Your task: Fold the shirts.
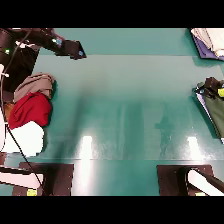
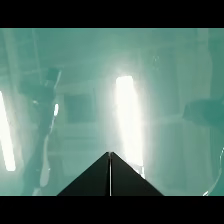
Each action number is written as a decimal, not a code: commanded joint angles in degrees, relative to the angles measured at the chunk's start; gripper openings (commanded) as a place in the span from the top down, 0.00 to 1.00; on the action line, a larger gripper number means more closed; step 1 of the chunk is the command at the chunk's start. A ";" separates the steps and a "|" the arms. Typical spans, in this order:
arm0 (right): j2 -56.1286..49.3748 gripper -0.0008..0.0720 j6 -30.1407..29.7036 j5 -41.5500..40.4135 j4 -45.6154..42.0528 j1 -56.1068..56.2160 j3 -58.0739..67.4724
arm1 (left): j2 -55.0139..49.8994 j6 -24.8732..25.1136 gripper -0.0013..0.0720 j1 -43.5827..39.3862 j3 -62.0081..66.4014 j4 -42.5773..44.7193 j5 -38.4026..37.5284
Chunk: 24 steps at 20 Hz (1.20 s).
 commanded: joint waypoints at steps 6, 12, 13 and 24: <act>0.00 0.96 0.02 -2.51 0.02 -0.02 0.02 | -3.48 -12.63 0.01 12.90 -13.25 28.13 3.23; -0.02 0.96 0.04 -3.32 0.11 0.04 0.02 | -5.33 -13.77 0.01 16.22 -26.29 28.26 16.57; 0.00 0.96 0.04 -3.32 0.09 0.04 0.02 | -5.33 -13.79 0.01 16.22 -26.29 28.22 18.08; 0.00 0.96 0.04 -1.92 0.44 -0.42 8.37 | 4.31 2.73 0.94 10.73 -10.56 17.31 15.19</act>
